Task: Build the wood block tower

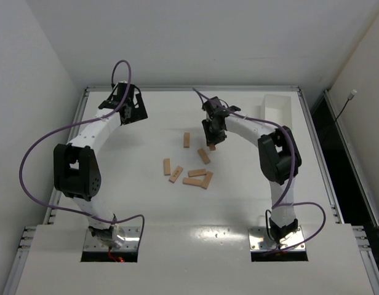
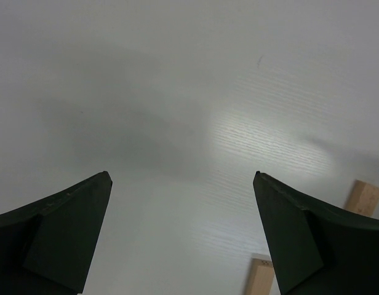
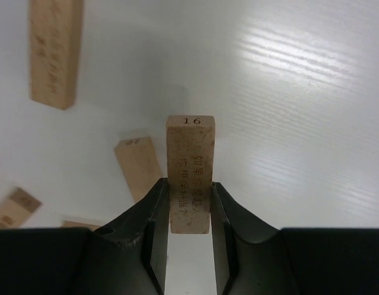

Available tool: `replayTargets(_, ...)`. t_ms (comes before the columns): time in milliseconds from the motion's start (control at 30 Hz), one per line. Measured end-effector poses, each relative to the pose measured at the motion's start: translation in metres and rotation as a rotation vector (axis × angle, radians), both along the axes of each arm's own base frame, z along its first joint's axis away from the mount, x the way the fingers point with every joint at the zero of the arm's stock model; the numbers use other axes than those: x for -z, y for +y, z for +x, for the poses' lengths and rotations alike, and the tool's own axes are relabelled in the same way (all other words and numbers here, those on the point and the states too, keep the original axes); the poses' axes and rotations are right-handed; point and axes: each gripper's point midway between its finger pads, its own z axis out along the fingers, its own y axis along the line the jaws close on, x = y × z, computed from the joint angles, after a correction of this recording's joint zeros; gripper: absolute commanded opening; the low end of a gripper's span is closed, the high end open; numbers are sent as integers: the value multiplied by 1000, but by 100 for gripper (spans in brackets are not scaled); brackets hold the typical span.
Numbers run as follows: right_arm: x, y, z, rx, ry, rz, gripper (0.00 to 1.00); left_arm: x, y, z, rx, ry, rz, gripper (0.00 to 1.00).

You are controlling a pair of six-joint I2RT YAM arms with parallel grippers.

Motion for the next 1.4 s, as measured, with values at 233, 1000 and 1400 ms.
replayTargets(233,-50,24,25,168,-62,130,0,7,21,-9,-121,1,60,100)
replayTargets(1000,-46,84,24,242,-99,58,0,2,41,-15,-205,-15,139,100)
replayTargets(1400,-31,96,35,278,-96,62,0,5,41,-15,-205,-8,142,100)
